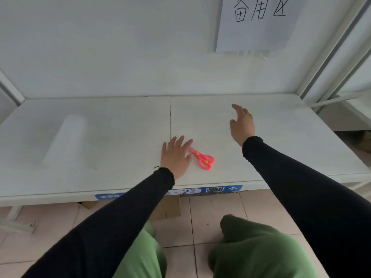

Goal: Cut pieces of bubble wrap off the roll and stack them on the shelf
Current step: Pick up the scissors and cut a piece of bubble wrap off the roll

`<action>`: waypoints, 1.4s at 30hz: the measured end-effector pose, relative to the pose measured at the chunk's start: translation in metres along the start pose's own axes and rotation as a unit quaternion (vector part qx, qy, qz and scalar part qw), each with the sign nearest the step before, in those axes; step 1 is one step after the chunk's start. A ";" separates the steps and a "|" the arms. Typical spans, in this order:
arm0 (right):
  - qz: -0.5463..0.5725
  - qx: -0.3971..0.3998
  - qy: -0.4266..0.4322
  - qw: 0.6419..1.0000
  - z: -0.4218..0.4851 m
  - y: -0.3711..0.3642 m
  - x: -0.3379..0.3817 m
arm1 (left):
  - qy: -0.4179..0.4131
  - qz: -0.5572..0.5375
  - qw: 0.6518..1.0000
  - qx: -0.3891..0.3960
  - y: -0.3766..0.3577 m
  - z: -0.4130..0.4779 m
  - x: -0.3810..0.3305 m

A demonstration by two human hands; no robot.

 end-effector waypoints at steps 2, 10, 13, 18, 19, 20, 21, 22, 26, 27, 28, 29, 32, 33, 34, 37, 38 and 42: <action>-0.080 0.002 0.049 0.996 -0.016 -0.004 0.007 | -0.009 0.064 0.995 0.080 -0.013 0.011 0.013; -0.141 0.127 0.118 0.975 -0.097 -0.045 0.023 | -0.035 0.037 0.999 0.015 -0.005 0.015 0.006; -0.159 0.127 0.113 0.972 -0.110 -0.052 0.023 | -0.105 -0.008 0.991 -0.087 0.005 -0.003 -0.015; -0.190 0.108 0.106 0.970 -0.121 -0.066 0.028 | -0.146 -0.015 0.985 -0.093 -0.015 -0.017 -0.027; -0.193 0.101 0.102 0.970 -0.120 -0.068 0.029 | -0.142 -0.022 0.985 -0.094 -0.016 -0.016 -0.026; -0.195 0.097 0.098 0.971 -0.120 -0.069 0.029 | -0.137 -0.026 0.986 -0.094 -0.017 -0.016 -0.025; -0.193 0.095 0.090 0.972 -0.119 -0.070 0.028 | -0.134 -0.025 0.986 -0.092 -0.018 -0.016 -0.023; -0.187 0.098 0.078 0.974 -0.118 -0.069 0.025 | -0.133 -0.022 0.987 -0.091 -0.019 -0.016 -0.022; -0.162 0.140 0.068 0.974 -0.115 -0.062 0.011 | -0.139 -0.013 0.986 -0.088 -0.019 -0.015 -0.019; -0.163 0.163 0.082 0.970 -0.114 -0.061 0.008 | -0.143 -0.007 0.986 -0.088 -0.018 -0.014 -0.018; -0.166 0.190 0.099 0.963 -0.113 -0.059 0.006 | -0.146 -0.001 0.986 -0.087 -0.017 -0.013 -0.018; -0.169 0.214 0.114 0.955 -0.113 -0.057 0.004 | -0.149 0.005 0.985 -0.083 -0.017 -0.012 -0.017; -0.150 0.243 0.154 0.946 -0.115 -0.052 -0.002 | -0.162 0.014 0.984 -0.073 -0.016 -0.012 -0.020; -0.142 0.243 0.169 0.945 -0.116 -0.051 -0.002 | -0.163 0.014 0.984 -0.070 -0.017 -0.013 -0.021; -0.138 0.245 0.183 0.942 -0.117 -0.050 -0.002 | -0.160 0.012 0.985 -0.063 -0.018 -0.013 -0.022; -0.138 0.249 0.211 0.935 -0.120 -0.049 0.003 | -0.155 0.022 0.987 -0.024 -0.022 -0.015 -0.024; -0.134 0.247 0.216 0.935 -0.121 -0.048 0.004 | -0.155 0.024 0.988 -0.009 -0.021 -0.016 -0.024; -0.108 0.219 0.225 0.943 -0.126 -0.042 0.008 | -0.108 -0.037 0.992 0.044 -0.008 -0.021 -0.022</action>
Point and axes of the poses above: each hand's wrist, its own z-axis towards the middle knuckle, its own y-axis out of the back of the hand, x = y × z, the point moved 6 cm from there along z, towards the middle knuckle, and after that the axes turned 6 degrees about y, right-handed, at the moved point
